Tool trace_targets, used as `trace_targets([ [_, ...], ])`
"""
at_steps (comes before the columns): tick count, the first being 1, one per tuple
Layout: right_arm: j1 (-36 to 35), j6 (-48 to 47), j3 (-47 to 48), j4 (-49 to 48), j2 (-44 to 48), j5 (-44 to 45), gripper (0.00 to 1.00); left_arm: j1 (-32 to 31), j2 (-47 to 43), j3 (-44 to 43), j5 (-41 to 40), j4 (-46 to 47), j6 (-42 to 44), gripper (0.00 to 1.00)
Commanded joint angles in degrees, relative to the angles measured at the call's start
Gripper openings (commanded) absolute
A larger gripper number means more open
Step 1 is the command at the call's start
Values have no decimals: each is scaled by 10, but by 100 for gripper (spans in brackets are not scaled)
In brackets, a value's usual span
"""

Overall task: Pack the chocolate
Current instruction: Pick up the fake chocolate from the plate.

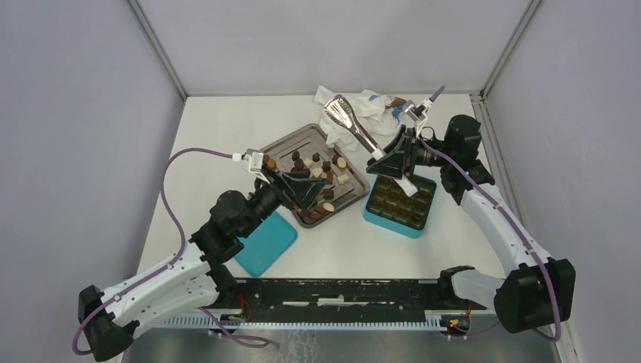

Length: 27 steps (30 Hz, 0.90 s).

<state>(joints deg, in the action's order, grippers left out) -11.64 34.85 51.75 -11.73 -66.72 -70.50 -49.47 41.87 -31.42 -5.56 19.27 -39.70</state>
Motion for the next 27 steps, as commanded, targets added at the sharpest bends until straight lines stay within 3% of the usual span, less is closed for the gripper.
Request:
trace_targets([
  [1,1,-241,80,215,-7,69,48,1,5,-87,-94,-181,57,100],
  [6,-10,-444,110,366,-17,207,47,22,35,-120,-125,-314,76,100],
  [10,-40,-517,99,400,-14,299,47,115,82,-109,-16,-349,66,100],
  [13,-62,-545,90,411,-17,335,47,186,131,-101,77,-355,59,99],
  [15,-72,-556,80,412,-21,348,47,208,164,-109,97,-369,68,96],
  [18,-89,-571,73,416,-35,366,46,236,218,-156,94,-420,109,89],
  [23,-127,-602,94,443,-70,423,46,269,311,-265,-8,-515,207,78],
  [27,-161,-620,118,465,-99,482,46,286,330,-282,31,-507,230,74],
])
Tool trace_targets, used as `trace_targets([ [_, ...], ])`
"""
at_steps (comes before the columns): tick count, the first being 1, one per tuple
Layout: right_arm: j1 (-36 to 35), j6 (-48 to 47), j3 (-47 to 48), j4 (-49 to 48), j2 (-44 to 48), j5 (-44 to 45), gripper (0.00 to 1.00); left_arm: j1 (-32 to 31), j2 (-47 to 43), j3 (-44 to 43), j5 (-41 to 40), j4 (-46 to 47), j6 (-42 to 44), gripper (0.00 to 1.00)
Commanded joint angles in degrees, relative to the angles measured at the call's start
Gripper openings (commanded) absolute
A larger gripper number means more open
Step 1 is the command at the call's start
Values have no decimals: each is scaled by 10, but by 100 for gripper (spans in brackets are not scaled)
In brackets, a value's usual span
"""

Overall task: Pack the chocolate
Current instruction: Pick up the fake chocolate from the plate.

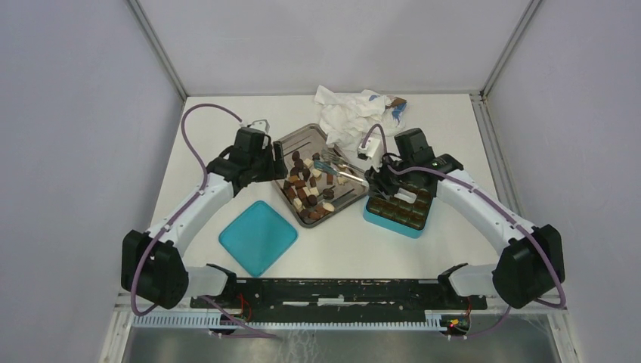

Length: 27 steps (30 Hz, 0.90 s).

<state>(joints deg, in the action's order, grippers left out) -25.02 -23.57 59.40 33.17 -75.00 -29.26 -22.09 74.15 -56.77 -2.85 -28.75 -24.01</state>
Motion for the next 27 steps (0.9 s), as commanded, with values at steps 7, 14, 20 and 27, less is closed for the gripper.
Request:
trace_targets([
  [7,-53,-66,80,57,-77,159,46,13,-116,25,-49,35,154,87],
  [14,-53,-81,123,100,-117,228,46,13,-186,67,-63,64,167,100],
  [20,-53,-87,153,126,-168,232,46,13,-192,68,-37,60,169,100],
  [27,-55,-88,164,139,-196,221,45,17,-210,74,-31,68,173,100],
])
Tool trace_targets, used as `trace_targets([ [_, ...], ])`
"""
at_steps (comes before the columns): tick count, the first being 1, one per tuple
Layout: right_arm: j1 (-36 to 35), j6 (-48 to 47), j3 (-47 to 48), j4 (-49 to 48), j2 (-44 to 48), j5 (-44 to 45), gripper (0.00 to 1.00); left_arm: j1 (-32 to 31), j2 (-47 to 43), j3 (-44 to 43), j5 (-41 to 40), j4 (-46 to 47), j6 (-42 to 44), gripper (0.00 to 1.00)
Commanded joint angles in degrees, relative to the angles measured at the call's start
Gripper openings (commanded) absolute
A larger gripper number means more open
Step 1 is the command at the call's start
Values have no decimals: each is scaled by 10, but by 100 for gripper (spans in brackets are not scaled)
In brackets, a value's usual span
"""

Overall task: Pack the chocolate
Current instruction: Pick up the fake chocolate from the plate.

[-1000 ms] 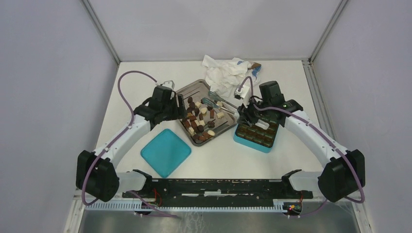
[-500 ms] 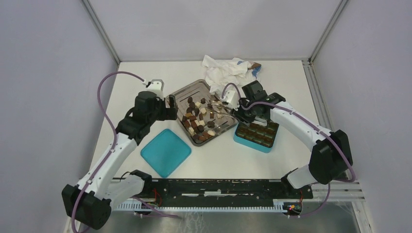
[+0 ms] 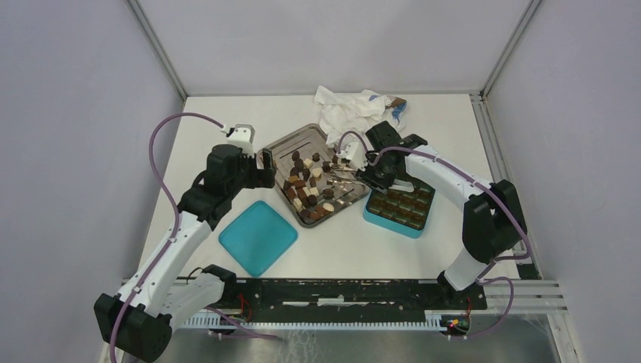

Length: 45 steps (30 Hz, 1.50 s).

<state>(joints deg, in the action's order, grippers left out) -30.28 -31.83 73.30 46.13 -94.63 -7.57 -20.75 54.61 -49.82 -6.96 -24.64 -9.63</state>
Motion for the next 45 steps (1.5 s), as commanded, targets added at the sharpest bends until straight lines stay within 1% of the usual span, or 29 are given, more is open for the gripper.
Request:
trace_targets([
  [1,-3,-5,25,10,-3,5,46,5,-16,4,12,25,29,100],
  [13,-12,-6,81,35,-56,11,46,14,-24,9,40,31,28,100],
  [28,-14,2,69,35,-66,42,46,18,-28,10,58,33,25,100],
  [37,-16,3,75,36,-75,34,45,17,-29,11,59,33,24,100],
  [45,-20,5,86,39,-87,33,48,19,-28,11,57,33,25,100],
])
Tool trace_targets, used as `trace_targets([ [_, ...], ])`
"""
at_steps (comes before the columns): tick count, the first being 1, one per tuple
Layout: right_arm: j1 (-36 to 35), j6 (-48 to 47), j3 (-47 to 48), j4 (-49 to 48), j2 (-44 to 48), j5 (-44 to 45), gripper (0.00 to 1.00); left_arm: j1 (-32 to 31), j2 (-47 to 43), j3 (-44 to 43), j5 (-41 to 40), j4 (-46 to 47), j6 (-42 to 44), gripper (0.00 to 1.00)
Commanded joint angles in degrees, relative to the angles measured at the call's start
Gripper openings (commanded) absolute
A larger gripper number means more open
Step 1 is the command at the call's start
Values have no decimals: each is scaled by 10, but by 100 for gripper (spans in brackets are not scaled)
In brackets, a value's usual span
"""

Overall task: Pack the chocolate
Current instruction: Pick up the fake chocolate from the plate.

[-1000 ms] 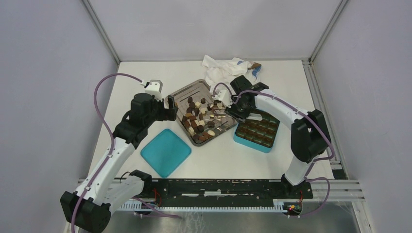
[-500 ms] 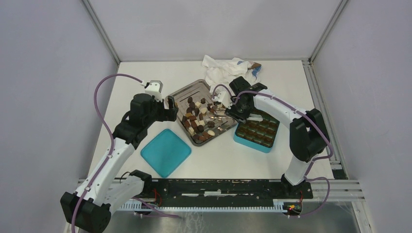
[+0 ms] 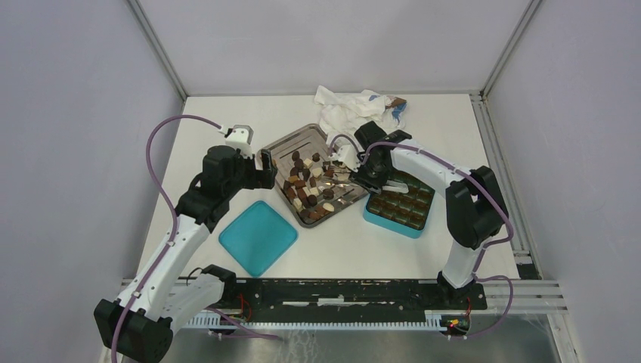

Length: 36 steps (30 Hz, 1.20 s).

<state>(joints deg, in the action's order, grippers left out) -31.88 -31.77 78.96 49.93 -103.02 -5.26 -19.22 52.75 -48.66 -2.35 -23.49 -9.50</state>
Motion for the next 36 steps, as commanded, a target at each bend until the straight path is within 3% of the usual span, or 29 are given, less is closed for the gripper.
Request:
trace_targets([
  [1,-5,5,30,1,-4,10,48,3,-10,0,11,21,23,100],
  [8,-6,8,39,0,-6,18,47,3,-8,0,13,22,23,100],
  [13,-6,10,37,-4,3,27,40,3,-9,0,11,21,24,100],
  [26,-6,12,36,-2,56,19,43,4,-7,1,13,22,23,100],
  [36,-6,15,31,-4,44,14,44,4,-7,2,9,22,22,100],
])
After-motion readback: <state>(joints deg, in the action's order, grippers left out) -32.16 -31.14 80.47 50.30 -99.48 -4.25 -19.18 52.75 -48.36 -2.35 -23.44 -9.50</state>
